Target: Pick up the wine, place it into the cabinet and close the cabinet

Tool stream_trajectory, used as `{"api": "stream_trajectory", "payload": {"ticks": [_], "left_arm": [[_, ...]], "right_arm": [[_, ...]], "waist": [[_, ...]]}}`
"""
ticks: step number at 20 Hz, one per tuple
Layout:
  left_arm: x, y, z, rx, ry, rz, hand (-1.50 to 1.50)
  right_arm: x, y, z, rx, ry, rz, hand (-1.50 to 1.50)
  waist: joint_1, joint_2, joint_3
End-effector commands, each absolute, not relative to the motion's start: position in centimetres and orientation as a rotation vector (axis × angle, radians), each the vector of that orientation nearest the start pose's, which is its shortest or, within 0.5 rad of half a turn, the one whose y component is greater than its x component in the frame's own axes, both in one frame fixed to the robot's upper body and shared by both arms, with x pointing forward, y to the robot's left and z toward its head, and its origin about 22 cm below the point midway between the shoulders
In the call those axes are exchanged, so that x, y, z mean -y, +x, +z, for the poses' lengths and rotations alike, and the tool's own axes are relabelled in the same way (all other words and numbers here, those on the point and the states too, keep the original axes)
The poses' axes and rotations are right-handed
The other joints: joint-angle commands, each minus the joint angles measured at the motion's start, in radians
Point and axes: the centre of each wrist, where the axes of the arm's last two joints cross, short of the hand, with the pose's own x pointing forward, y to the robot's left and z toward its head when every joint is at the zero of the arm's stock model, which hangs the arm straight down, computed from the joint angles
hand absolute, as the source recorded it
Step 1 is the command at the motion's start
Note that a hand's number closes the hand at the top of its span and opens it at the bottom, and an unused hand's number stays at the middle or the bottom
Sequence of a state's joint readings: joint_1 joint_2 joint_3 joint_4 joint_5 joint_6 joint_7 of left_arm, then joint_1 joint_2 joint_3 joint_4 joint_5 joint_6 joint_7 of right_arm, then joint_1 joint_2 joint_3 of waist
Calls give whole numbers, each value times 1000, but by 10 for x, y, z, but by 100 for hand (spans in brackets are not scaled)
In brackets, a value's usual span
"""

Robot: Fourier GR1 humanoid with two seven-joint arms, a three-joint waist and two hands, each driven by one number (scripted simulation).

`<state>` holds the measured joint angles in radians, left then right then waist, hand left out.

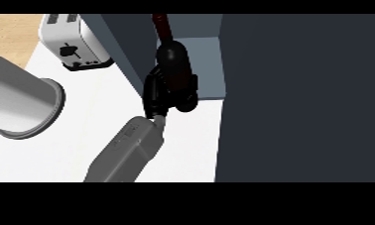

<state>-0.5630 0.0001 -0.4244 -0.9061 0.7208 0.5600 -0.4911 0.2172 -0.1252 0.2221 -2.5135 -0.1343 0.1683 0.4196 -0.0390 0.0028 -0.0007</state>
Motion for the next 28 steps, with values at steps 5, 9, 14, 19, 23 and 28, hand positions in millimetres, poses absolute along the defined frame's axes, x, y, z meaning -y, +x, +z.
{"api": "stream_trajectory", "payload": {"ticks": [5, 9, 14, 19, 23, 28], "left_arm": [[-86, 352, -19, 1609, -101, 332, 150], [-69, 352, -2, 1594, -96, 304, 150], [-71, 392, 27, 1602, -37, 351, 150], [-85, 411, 38, 1601, -60, 365, 150], [-79, 417, 44, 1637, 24, 331, 150], [-97, 437, 66, 1654, 176, 298, 150]], "right_arm": [[218, 96, 198, 1912, 386, 330, -150], [230, 92, 199, 1921, 373, 329, -150], [223, 94, 191, 1911, 382, 341, -150], [221, 103, 179, 1917, 363, 330, -150], [219, 92, 188, 1918, 384, 319, -150], [222, 100, 183, 1901, 397, 315, -150]], "waist": [[-1, 3, -1], [3, -2, 1], [-13, 3, 0], [4, 2, 1], [-1, 1, 0], [-6, 4, 1]]}}
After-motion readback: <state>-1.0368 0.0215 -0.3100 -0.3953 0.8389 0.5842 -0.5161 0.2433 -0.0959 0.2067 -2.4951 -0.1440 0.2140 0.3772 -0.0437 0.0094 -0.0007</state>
